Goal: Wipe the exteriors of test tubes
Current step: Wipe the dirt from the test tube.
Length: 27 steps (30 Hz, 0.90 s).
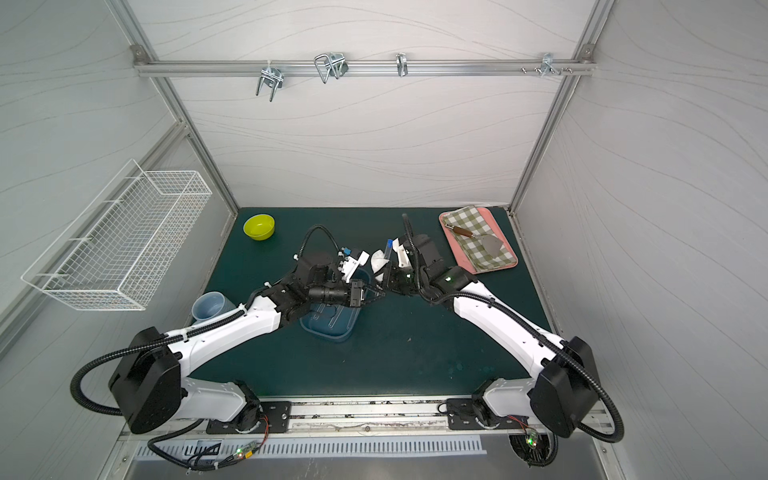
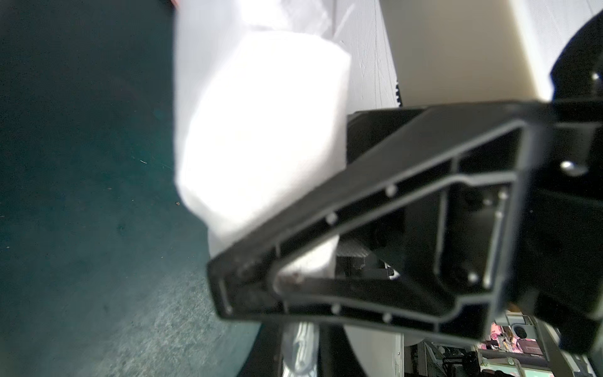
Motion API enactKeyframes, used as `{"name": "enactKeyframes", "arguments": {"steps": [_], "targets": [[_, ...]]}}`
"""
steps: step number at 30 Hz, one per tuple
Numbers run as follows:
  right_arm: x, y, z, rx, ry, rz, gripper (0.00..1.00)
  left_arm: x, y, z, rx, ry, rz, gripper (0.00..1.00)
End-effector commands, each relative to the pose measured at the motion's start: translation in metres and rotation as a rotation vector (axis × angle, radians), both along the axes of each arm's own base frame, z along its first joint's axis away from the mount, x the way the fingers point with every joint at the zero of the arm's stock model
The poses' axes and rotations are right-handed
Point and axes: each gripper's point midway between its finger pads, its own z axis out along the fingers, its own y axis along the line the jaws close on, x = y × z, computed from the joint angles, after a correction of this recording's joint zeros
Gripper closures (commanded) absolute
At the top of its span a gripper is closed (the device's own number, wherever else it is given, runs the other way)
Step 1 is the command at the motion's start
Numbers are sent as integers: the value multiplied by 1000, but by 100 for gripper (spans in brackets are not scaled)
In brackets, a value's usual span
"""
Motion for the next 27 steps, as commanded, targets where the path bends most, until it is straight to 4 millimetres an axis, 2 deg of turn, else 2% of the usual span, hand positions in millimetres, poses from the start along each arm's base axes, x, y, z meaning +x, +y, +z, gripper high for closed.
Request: {"name": "enactKeyframes", "arguments": {"steps": [1,5,9,13,22,25,27], "targets": [[22,3,23,19,-92,-17,75,-2,2,12,-28,-35,-13,90],[46,-4,37,54,-117,-40,77,-4,2,12,-30,-35,-19,90],[56,-9,44,66,-136,-48,78,-3,2,15,-34,-38,-18,90],[42,-2,35,68,-112,-12,80,-2,1,17,-39,-40,-18,90],[-13,12,3,63,-38,34,80,3,4,21,-50,-39,-2,90],[-19,13,-1,57,-32,38,80,5,6,22,-50,-40,5,90],[-14,12,0,49,-47,31,80,4,6,23,-53,-42,3,90]]}}
